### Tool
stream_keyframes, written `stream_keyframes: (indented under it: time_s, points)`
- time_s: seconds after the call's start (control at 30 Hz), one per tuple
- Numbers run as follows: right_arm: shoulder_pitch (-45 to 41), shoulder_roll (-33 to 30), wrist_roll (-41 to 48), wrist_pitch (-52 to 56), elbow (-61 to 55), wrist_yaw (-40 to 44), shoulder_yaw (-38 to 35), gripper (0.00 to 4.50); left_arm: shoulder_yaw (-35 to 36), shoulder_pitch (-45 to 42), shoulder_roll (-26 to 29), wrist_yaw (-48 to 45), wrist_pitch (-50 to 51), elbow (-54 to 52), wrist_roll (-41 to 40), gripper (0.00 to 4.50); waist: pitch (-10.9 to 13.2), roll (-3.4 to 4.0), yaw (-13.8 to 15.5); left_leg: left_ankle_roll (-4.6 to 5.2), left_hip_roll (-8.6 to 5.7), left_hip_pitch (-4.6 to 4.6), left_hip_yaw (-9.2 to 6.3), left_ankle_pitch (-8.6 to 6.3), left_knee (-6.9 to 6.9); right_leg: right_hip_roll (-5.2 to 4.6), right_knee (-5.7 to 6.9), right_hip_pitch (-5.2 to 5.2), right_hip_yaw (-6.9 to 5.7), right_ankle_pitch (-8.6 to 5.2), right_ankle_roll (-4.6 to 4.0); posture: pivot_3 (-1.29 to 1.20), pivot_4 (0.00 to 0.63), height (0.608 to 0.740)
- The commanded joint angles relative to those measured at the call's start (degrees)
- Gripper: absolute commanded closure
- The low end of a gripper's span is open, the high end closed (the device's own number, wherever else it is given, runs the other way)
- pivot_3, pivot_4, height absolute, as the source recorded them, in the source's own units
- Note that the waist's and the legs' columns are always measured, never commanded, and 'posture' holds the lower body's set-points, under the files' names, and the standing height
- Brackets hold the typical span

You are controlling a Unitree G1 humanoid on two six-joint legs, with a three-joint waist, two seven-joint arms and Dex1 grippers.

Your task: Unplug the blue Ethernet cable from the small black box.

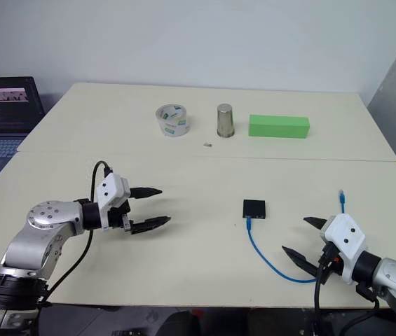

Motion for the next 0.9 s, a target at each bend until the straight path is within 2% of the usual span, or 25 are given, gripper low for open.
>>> stream_keyframes:
  time_s: [0.03, 0.37, 0.53, 0.7, 0.9]
  points:
    - [-0.27, -0.85, 0.55, 0.43, -2.5, -0.76, -1.4, 0.0, 0.43, 0.2, -0.14, -0.7, -1.65, -1.69, -1.19, 0.05, 0.0, 0.0, 0.0, 0.0, 0.0, 0.0, 0.0, 0.0, 0.0, 0.0, 0.0, 0.0, 0.0, 0.0, 0.0, 0.0, 0.15, 0.74]
    - [0.52, -0.41, 0.64, 3.39, -5.1, -2.99, 1.51, 0.0, -1.16, 0.87, -0.01, -1.73, -2.8, -2.5, -0.8, 0.05, 0.0, 0.0, 0.0, 0.0, 0.0, 0.0, 0.0, 0.0, 0.0, 0.0, 0.0, 0.0, 0.0, 0.0, 0.0, 0.0, 0.15, 0.74]
    - [-1.35, 3.95, -3.73, 7.1, -6.7, -11.66, 12.8, 0.0, -4.04, 0.77, -0.4, -3.65, -3.74, -2.89, -0.05, 0.05, 0.0, 0.0, -0.05, 0.0, 0.01, 0.0, -0.01, 0.0, 0.0, 0.0, 0.0, -0.01, 0.01, 0.0, 0.0, 0.0, 0.15, 0.74]
    - [-6.2, 11.68, -9.46, 9.39, -3.85, -20.59, 24.15, 0.0, -6.53, -1.46, -0.6, -7.2, -5.4, -1.33, -0.11, 0.05, 0.0, 0.0, -0.06, -0.01, 0.0, -0.01, -0.02, 0.01, 0.0, 0.03, 0.01, -0.04, 0.01, 0.0, 0.0, 0.0, 0.15, 0.74]
    - [-11.05, 19.82, -14.95, 10.63, 2.92, -28.4, 30.39, 0.0, -7.76, -3.9, -1.63, -8.48, -5.91, -0.3, -0.04, 0.05, 0.0, 0.0, -0.05, -0.01, -0.02, -0.04, -0.01, 0.01, 0.0, 0.02, -0.01, -0.07, 0.01, 0.0, 0.0, 0.0, 0.15, 0.74]
